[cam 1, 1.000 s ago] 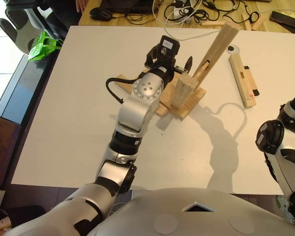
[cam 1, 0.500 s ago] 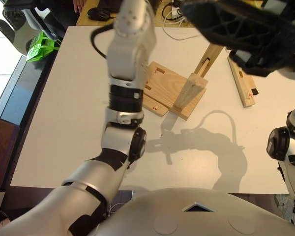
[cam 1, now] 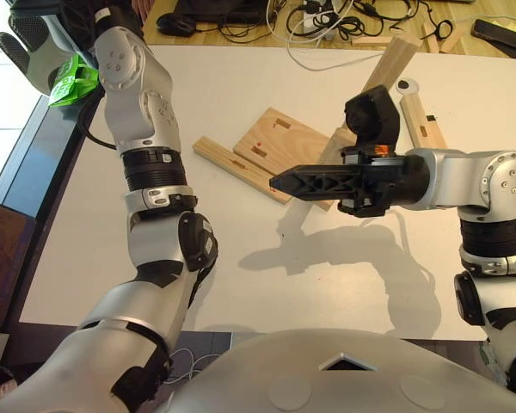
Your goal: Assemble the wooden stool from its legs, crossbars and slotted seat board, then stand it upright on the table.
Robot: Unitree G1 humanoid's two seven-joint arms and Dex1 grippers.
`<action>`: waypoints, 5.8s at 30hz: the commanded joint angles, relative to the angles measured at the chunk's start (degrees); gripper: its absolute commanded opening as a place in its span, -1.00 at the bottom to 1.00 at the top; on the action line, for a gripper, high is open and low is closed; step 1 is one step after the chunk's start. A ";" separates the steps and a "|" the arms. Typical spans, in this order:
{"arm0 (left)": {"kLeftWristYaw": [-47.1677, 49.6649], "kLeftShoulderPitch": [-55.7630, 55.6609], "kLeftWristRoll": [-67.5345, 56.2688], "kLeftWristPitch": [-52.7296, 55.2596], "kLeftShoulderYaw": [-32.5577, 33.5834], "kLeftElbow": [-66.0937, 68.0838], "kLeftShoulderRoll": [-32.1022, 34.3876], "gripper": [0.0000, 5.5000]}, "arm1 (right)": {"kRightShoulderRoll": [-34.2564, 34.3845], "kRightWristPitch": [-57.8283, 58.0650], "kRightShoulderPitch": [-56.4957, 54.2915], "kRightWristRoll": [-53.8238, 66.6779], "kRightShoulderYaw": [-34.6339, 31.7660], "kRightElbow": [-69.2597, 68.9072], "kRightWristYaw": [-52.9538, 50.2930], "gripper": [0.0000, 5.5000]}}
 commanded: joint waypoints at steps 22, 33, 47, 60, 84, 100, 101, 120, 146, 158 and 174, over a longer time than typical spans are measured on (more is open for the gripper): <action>-0.14 4.73 2.50 -6.08 -3.47 3.09 0.10 0.80 | 18.84 -34.71 -6.58 -78.83 10.81 7.26 -5.17 -1.00; -0.56 5.57 2.14 -6.12 -3.78 2.87 -0.23 0.80 | 17.65 -37.93 -3.06 -102.35 6.62 11.49 -12.44 -1.00; -0.43 6.55 2.21 -5.92 -4.15 2.28 -0.53 0.80 | 11.29 -33.01 -13.50 -104.01 -20.44 24.89 -20.58 -1.00; -0.16 7.05 2.34 -5.31 -4.57 1.07 -1.54 0.80 | 5.41 -27.38 -33.80 -94.91 -17.24 64.97 32.43 -1.00; 0.24 10.72 2.68 -7.71 -4.85 -4.45 -2.09 0.80 | -10.23 -42.02 -7.02 -97.27 -35.13 23.68 15.90 -0.51; -0.59 12.43 1.08 -4.67 -4.71 -8.87 -3.15 0.80 | -9.49 -25.52 40.39 -90.84 -33.61 7.18 23.86 0.52; -0.50 12.41 1.00 -4.38 -4.70 -9.22 -3.20 0.80 | -10.19 -23.94 39.05 -91.42 -32.82 8.23 23.18 0.56; -0.67 13.44 1.11 -1.64 -4.43 -10.96 -2.93 0.80 | -11.58 -30.17 12.96 -101.53 -23.08 35.45 14.95 0.64; -2.10 10.91 1.12 -0.83 -5.67 -9.26 -3.32 0.80 | -10.08 -30.21 -8.99 -105.41 -13.49 61.42 24.48 0.64; -2.10 10.44 1.07 -1.56 -5.49 -8.23 -3.42 0.80 | -8.65 -27.88 -17.30 -105.61 -15.65 74.79 21.13 -0.01; -1.57 9.58 0.99 -3.43 -4.59 -6.33 -3.18 0.80 | -12.09 -30.07 -17.79 -106.57 -16.96 71.23 17.75 -0.52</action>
